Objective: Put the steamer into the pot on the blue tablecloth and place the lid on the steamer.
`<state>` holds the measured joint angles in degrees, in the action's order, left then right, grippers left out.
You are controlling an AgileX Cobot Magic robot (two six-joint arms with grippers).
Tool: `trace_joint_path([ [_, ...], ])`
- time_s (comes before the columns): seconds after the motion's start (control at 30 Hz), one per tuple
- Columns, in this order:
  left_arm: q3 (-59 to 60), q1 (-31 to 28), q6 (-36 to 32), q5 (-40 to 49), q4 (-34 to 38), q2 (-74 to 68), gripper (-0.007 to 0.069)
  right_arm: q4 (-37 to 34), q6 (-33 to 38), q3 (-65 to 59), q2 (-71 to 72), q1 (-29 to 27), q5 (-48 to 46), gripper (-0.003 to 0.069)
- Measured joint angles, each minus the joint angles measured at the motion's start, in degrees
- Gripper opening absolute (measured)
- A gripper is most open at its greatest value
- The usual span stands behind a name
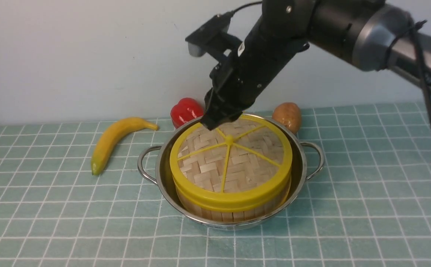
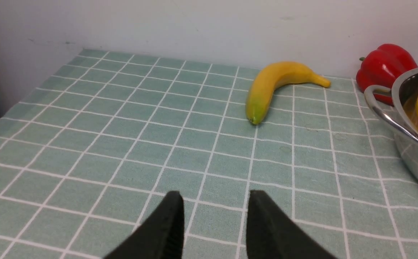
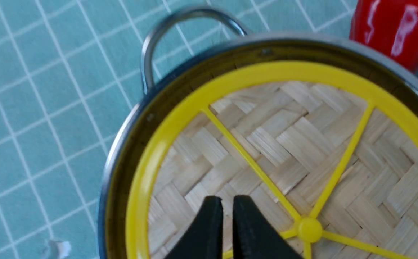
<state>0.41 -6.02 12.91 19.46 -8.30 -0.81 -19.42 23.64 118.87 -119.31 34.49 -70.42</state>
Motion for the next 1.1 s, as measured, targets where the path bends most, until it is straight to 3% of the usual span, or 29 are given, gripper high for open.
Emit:
trace_joint_path([
  [0.13, 0.00, 0.00, 0.00, 0.00, 0.00, 0.00, 0.0243, -0.22, -0.05, 0.00, 2.13, 0.00, -0.06, 0.0211],
  [0.27, 0.00, 0.00, 0.00, 0.00, 0.00, 0.00, 0.0243, 0.22, 0.30, 0.00, 3.95, 0.00, -0.11, 0.0231],
  [0.43, 0.00, 0.00, 0.00, 0.00, 0.00, 0.00, 0.0243, 1.60, 0.55, -0.05, 10.44, 0.00, -0.16, 0.0014],
  [0.5, 0.00, 0.00, 0.00, 0.00, 0.00, 0.00, 0.0243, 1.72, -0.19, -0.05, 14.01, 0.00, 1.25, -0.0012],
  [0.73, 0.00, 0.00, 0.00, 0.00, 0.00, 0.00, 0.0243, -2.51, -7.08, 0.00, 20.63, 0.00, 10.10, -0.0014],
  [0.9, 0.00, 0.00, 0.00, 0.00, 0.00, 0.00, 0.0243, -6.93, -8.05, 0.00, 20.63, 0.00, 11.55, -0.0007],
  [1.0, 0.00, 0.00, 0.00, 0.00, 0.00, 0.00, 0.0243, -6.55, -7.65, 0.00, 20.63, 0.00, 11.37, -0.0005],
  [1.1, 0.00, 0.00, 0.00, 0.00, 0.00, 0.00, 0.0243, -1.86, -7.27, -0.13, 20.68, -0.06, 7.04, -0.0003],
])
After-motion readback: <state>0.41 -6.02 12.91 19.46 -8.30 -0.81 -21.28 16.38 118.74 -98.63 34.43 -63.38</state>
